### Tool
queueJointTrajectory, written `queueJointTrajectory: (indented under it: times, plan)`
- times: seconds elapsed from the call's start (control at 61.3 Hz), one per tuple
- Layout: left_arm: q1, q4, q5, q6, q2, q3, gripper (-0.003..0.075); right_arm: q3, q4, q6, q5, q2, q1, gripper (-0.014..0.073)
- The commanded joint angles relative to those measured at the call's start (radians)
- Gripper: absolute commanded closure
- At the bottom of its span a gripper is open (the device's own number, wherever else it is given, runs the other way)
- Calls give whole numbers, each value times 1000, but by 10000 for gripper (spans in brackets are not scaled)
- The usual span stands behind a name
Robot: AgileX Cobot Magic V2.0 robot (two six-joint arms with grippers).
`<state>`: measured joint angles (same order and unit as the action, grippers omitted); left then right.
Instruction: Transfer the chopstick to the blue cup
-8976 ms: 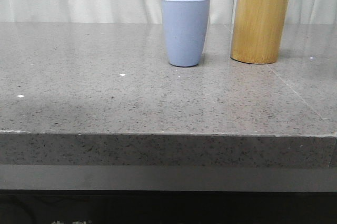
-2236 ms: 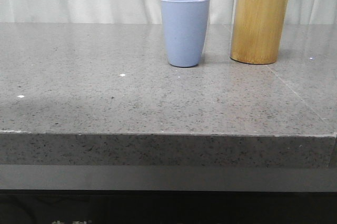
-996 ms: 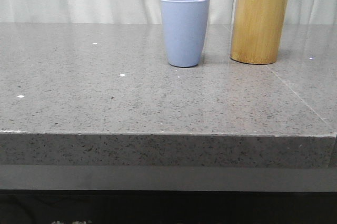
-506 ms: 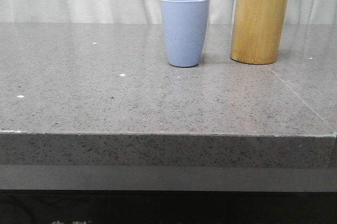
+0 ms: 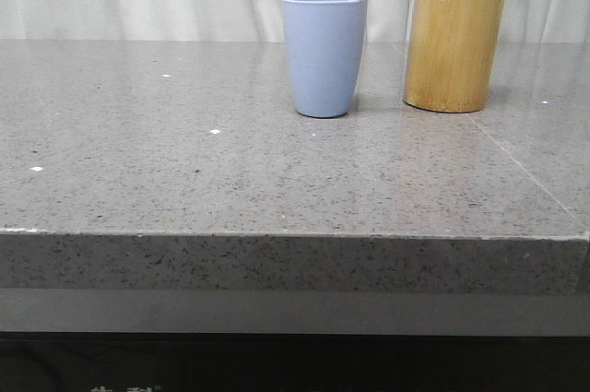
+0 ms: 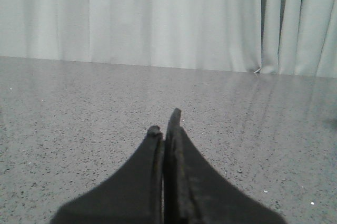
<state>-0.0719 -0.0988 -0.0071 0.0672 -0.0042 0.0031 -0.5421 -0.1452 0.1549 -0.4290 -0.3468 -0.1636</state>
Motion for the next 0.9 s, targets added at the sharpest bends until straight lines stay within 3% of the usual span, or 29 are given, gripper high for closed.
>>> queueJointTrajectory:
  times: [0.0, 0.114, 0.343, 0.881]
  plan:
    - [1, -10, -87, 2, -23, 13, 739, 118, 12, 12, 258, 85, 50, 661]
    - [1, -10, -87, 2, -23, 13, 739, 320, 11, 12, 393, 205, 96, 661]
    - [1, -10, -87, 2, -23, 13, 739, 561, 11, 12, 457, 376, 121, 661]
    - [1, -10, -87, 2, -23, 13, 739, 565, 10, 12, 439, 378, 139, 661]
